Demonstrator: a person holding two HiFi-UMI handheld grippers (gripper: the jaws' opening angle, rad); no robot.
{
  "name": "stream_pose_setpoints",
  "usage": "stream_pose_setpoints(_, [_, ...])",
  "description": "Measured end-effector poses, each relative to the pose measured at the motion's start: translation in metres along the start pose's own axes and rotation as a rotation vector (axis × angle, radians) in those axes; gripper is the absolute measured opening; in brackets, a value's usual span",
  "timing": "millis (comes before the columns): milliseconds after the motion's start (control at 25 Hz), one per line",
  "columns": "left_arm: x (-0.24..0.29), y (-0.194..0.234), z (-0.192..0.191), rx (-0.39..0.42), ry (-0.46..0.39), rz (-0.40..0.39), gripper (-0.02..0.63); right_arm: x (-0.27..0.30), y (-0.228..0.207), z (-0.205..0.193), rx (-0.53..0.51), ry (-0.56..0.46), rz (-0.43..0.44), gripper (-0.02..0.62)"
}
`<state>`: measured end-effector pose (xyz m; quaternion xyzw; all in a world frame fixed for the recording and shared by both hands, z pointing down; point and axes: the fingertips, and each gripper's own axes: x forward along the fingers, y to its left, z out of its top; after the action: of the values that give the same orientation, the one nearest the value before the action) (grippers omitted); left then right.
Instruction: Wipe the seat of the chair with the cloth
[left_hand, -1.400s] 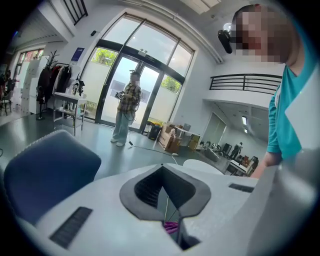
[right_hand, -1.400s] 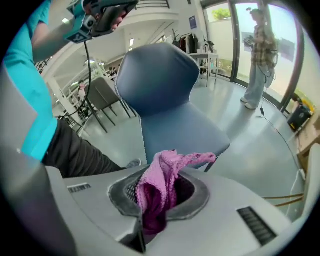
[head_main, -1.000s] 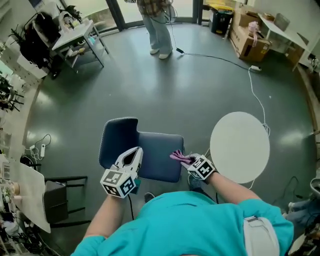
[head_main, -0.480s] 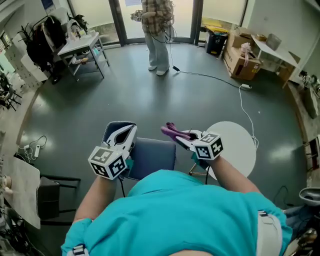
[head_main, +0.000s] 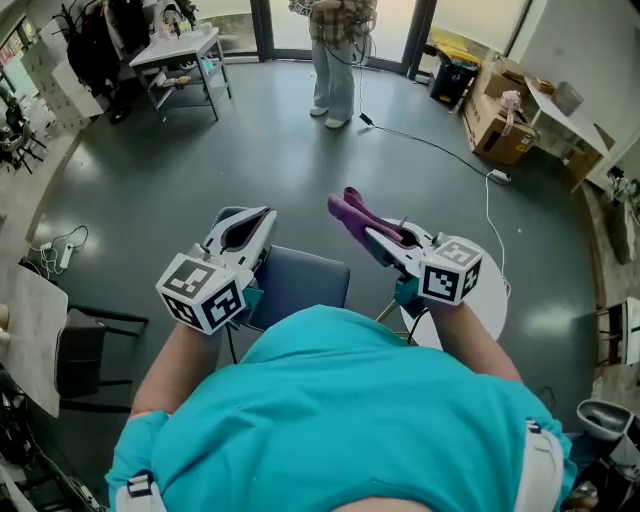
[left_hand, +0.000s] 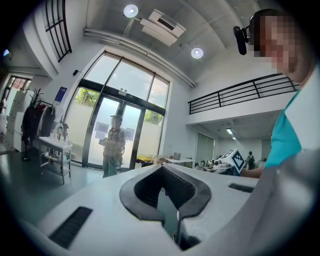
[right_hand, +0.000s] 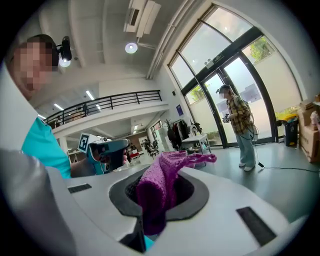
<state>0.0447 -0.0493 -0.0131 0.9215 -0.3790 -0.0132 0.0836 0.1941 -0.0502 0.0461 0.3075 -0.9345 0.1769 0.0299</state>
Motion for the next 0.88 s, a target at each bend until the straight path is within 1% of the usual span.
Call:
stream_pose_setpoints(240, [-0.007,0.006,-0.002,-0.026,-0.007,0.019,0.003,0.014,0.011,-0.001,-0.067,0.055,0.027,0.049])
stream_pose_setpoints(480, [-0.017,0.016,-0.008,-0.039,-0.003,0.031,0.003,0.027,0.017,-0.012,-0.073,0.088,0.032,0.049])
stream_pose_setpoints(880, [-0.016,0.012,-0.019,-0.041,0.019,0.017,0.003,0.026,0.017,-0.02,-0.099,0.109,0.022,0.048])
